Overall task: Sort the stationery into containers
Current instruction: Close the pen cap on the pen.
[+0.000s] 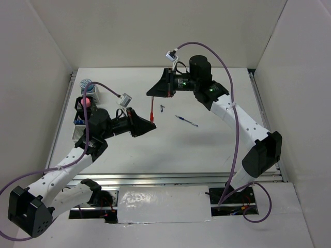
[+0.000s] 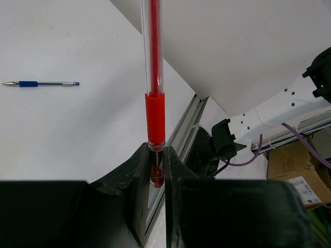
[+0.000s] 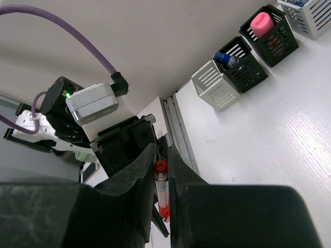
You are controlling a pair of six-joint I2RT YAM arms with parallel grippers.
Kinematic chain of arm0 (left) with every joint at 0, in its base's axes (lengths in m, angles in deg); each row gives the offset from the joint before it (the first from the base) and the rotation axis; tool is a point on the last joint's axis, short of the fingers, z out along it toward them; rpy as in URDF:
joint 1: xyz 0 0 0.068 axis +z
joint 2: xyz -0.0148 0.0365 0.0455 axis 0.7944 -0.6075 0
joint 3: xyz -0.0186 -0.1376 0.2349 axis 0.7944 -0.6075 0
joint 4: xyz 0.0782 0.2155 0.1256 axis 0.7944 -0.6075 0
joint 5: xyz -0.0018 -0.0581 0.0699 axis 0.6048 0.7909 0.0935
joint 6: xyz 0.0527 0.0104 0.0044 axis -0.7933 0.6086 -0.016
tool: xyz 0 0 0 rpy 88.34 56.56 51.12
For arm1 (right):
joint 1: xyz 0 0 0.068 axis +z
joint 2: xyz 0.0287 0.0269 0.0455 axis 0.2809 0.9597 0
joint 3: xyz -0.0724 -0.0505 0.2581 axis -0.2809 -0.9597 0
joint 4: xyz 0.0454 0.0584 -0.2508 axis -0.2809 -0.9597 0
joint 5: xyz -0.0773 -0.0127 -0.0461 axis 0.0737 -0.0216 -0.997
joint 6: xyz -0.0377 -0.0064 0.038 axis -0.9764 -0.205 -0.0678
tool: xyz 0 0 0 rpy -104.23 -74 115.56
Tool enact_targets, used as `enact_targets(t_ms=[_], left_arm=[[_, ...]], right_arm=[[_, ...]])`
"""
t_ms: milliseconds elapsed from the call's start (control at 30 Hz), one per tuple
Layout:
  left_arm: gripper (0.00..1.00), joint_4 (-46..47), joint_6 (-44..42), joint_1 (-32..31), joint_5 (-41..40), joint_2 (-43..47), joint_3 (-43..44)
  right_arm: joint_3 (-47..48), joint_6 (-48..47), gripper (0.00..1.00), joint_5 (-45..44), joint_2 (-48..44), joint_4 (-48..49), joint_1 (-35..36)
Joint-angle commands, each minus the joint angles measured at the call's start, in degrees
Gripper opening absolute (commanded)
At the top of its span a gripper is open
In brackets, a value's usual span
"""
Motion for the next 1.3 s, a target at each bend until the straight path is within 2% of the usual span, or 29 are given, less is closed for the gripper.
enact_targets(t_ms=[0,1267], left_arm=[[0.00,14.16,-1.88,1.67,-4.79,0.86,6.29],[0.00,19.43,-5.84,5.71,-4.44,-0.28,9.63]], right_arm=[[-2.87,0.01,0.00,5.52,-1.00,-6.12,3.63],[-8.32,0.45,0.00,6.49,-1.96,-6.29,6.88]])
